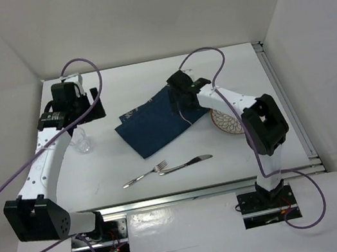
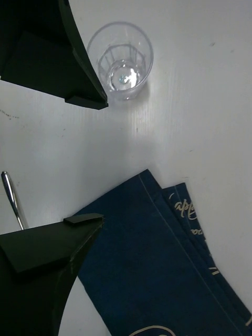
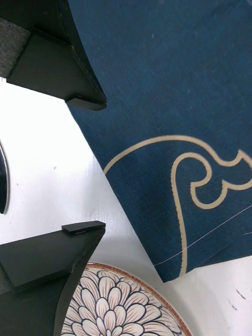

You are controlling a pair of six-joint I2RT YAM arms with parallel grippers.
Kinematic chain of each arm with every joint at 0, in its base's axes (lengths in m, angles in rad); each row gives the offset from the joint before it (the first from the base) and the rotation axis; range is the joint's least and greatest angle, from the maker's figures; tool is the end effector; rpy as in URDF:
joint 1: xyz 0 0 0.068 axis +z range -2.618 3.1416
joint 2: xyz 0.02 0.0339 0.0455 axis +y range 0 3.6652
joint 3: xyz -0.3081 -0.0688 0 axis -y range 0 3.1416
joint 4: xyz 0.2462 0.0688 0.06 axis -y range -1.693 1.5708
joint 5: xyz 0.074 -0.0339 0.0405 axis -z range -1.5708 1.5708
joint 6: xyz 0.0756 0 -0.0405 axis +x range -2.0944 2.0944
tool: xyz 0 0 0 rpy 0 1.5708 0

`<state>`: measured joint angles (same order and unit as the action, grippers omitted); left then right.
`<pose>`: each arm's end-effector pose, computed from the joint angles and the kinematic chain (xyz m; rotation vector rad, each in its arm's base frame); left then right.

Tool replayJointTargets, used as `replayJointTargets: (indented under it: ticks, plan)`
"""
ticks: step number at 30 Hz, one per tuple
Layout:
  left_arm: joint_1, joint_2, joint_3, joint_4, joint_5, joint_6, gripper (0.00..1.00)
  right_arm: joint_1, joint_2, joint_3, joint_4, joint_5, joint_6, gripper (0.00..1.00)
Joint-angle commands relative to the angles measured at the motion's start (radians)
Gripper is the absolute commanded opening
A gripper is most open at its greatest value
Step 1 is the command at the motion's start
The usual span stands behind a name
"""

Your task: Set the dinner table for one person

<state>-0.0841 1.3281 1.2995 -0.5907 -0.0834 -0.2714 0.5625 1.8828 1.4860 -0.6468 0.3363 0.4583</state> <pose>0.3148 -0.0202 0.3788 -0.2516 2.1752 -0.1095 0.3838 0.2125 0.2413 -0.0160 2.5254 -0.0411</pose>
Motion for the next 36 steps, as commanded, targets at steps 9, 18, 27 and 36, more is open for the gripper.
replayJointTargets:
  ticks: [9, 18, 27, 36]
  plan:
    - [-0.002, 0.075, -0.043, -0.006, 0.238, -0.109, 0.87, 0.033, -0.059, 0.08, -0.097, 0.136, 0.094, 1.0]
    - [-0.002, 0.118, -0.121, -0.006, 0.212, -0.207, 0.67, 0.06, -0.321, -0.242, 0.232, -0.04, 0.026, 1.0]
    - [-0.002, 0.302, -0.135, 0.089, 0.25, -0.347, 0.67, 0.071, -0.251, -0.19, 0.188, -0.137, 0.01, 1.0]
    - [-0.002, 0.523, -0.077, 0.173, 0.251, -0.431, 0.67, 0.082, -0.261, -0.231, 0.179, -0.137, 0.01, 1.0]
